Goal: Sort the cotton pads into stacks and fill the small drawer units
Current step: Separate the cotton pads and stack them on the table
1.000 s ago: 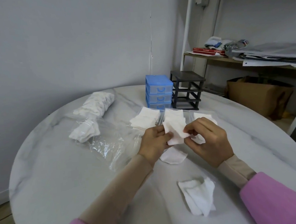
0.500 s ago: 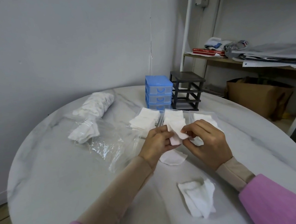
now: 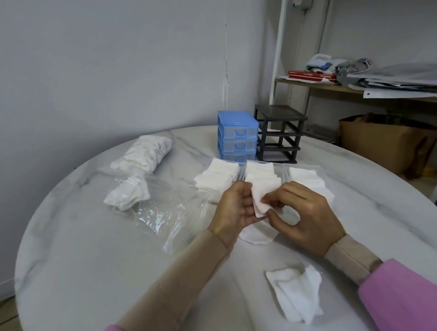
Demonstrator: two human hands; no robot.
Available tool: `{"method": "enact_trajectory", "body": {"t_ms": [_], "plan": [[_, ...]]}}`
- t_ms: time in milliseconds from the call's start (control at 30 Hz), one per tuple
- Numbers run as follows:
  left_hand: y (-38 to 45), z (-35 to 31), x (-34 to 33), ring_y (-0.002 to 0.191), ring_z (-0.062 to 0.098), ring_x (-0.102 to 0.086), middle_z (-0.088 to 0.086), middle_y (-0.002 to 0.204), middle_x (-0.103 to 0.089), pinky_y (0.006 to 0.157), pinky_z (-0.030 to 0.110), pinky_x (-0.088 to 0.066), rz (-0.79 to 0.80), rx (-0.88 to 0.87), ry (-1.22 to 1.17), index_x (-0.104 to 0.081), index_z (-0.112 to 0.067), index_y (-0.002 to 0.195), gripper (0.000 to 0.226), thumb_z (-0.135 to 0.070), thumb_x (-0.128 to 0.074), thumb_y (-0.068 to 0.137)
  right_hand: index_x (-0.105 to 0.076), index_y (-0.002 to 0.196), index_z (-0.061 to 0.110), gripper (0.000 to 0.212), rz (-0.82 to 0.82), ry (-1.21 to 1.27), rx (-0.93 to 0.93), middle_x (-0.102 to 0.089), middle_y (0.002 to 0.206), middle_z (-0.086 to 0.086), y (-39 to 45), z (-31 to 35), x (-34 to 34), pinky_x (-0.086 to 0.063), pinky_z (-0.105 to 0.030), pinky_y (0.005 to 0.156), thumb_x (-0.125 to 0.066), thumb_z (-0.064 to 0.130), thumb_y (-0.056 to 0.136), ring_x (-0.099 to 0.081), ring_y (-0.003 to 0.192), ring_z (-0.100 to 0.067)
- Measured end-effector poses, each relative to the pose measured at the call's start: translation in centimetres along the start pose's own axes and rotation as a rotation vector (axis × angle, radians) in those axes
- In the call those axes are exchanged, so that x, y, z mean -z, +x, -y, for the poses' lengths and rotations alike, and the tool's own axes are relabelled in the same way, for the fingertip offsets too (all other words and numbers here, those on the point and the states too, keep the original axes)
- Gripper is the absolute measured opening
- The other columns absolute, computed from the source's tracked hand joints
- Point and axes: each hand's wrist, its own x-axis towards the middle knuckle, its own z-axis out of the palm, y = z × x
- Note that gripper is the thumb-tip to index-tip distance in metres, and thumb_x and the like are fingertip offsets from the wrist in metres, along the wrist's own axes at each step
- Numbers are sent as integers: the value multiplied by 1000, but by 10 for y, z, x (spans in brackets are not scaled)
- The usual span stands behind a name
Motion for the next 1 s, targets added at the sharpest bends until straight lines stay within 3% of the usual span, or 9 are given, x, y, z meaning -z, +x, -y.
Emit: {"method": "enact_trajectory", "body": {"t_ms": [167, 300, 467, 567, 667, 833, 1000], "plan": [[1, 4, 3, 59, 10, -65, 7, 73, -66, 59, 17, -55, 1, -88, 88, -62, -2, 91, 12, -6, -51, 92, -69, 91, 8, 22, 54, 54, 6, -64, 85, 0, -1, 3, 1, -46, -16, 75, -50, 19, 86, -54, 79, -9], [0, -5, 10, 56, 3, -64, -6, 63, -68, 56, 15, -52, -30, -220, 176, -64, -3, 88, 15, -5, -50, 93, -66, 82, 12, 16, 131, 50, 11, -60, 76, 3, -1, 1, 1, -47, -22, 65, -51, 18, 82, -51, 69, -7], [-1, -17, 21, 67, 5, -63, 1, 83, -65, 60, 14, -53, -107, -345, 163, -62, 1, 106, 18, -5, -53, 92, -65, 86, 21, 24, 363, 171, -35, -59, 82, 13, -4, -3, 1, -43, -11, 68, -64, 43, 77, -50, 74, 1], [0, -11, 20, 65, 4, -63, -3, 75, -67, 62, 15, -53, -94, -334, 188, -64, -2, 95, 12, -6, -53, 92, -66, 86, 21, 18, 445, 144, -31, -62, 84, 10, -5, -6, -2, -48, -22, 68, -67, 33, 73, -53, 75, -3], [3, -6, 19, 64, 2, -63, -5, 73, -67, 63, 15, -52, -93, -323, 238, -65, -8, 86, 14, -7, -52, 93, -64, 83, 14, 14, 418, 87, -66, -62, 81, 3, -6, -8, -5, -49, -30, 66, -59, 25, 77, -54, 72, -9], [6, 1, 19, 69, 3, -64, 0, 84, -66, 69, 16, -52, -115, -334, 249, -64, -1, 102, 17, -6, -51, 94, -61, 86, 15, 13, 297, 215, -196, -63, 78, 2, -6, -10, -2, -45, -23, 68, -53, 26, 84, -55, 74, -10], [8, 3, 19, 72, 7, -60, -1, 80, -64, 74, 20, -51, -133, -313, 237, -63, -9, 87, 16, -9, -49, 95, -57, 79, 24, 9, 176, 408, -319, -61, 76, 10, -5, -8, 0, -46, -16, 68, -51, 30, 77, -55, 73, -6]]}}
